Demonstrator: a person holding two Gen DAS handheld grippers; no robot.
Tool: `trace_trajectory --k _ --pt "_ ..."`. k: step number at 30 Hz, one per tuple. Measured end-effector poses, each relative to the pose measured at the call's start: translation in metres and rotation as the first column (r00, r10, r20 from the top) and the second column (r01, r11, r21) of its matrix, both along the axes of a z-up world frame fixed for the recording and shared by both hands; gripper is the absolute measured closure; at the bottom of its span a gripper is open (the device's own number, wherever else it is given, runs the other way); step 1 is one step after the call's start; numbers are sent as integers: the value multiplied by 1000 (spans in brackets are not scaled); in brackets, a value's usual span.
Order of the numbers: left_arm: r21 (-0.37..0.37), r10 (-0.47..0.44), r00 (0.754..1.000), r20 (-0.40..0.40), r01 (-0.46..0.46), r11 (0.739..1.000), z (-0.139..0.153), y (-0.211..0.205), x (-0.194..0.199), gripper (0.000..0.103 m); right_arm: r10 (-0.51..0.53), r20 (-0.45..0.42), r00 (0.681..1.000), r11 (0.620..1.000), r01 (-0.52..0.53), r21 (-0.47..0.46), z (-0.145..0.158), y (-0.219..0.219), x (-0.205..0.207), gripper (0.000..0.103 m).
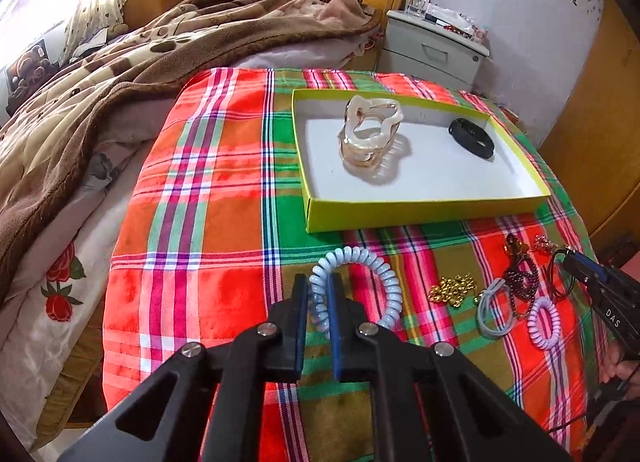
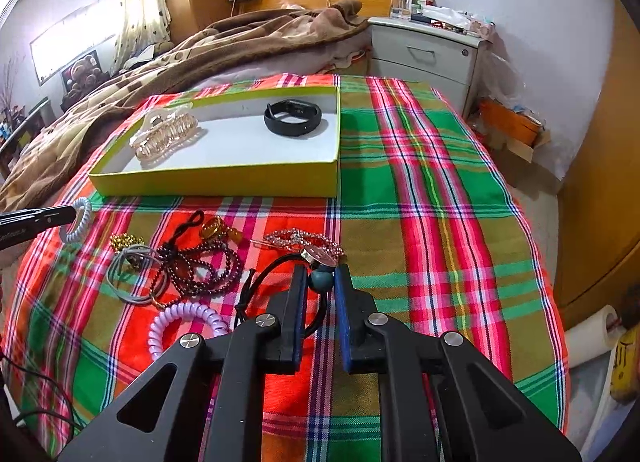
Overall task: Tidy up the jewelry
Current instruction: 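Carry the blue coil with the left tool into the box while the right carries the necklace there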
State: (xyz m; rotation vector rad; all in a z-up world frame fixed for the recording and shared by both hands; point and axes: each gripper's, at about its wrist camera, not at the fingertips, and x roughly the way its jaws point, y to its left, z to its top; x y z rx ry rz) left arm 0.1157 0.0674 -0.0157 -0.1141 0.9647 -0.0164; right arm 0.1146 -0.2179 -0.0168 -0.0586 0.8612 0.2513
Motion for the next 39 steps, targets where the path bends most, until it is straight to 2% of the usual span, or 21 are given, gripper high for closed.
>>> trace_trajectory --k 5,16,20,30,32,34,39 --pt "-9 -7 1000 16 7 1000 7 -1 -1 93 -6 14 1000 1000 6 21 7 -3 -2 89" --pt "-28 -25 998 55 26 999 22 -4 0 93 -13 72 997 992 3 128 32 -16 -2 89" --pt "-50 -40 997 68 44 998 29 -8 7 93 -5 92 996 992 -7 127 41 -12 4 89" --pt "-62 -103 990 94 109 992 41 -38 46 93 25 132 991 992 -41 123 55 9 40 89" --pt "-83 -105 991 88 112 990 41 -42 56 93 27 127 992 991 -44 129 55 12 48 89" --pt "-72 -116 988 99 123 990 42 -48 65 93 25 122 992 991 -41 130 53 14 58 89" --pt "-83 -127 990 60 132 988 33 -57 90 93 21 90 996 992 -33 125 45 19 82 89"
